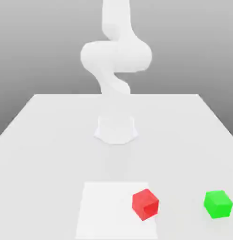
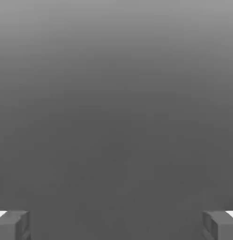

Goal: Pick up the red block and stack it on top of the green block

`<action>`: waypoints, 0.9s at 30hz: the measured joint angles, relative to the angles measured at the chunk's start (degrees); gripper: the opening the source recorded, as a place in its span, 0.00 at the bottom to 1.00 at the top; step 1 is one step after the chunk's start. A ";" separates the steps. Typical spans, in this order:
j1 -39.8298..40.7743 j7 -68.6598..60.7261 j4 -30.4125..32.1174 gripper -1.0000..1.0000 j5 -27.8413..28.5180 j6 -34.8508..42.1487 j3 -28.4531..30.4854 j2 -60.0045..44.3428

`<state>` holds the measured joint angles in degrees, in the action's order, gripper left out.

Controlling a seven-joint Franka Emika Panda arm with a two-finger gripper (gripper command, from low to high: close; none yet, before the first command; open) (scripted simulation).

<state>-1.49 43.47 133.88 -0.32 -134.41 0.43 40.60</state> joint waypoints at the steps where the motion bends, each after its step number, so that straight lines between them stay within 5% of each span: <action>1: -0.62 -1.03 0.90 0.50 -0.16 -1.13 0.16 -2.26; 21: -8.87 -17.95 17.58 0.50 -0.08 -22.14 -0.58 -43.96; 27: -9.18 -18.47 16.79 0.50 0.28 -32.06 -0.33 -56.38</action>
<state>-10.67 25.00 150.67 -0.05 -166.47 0.10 -15.78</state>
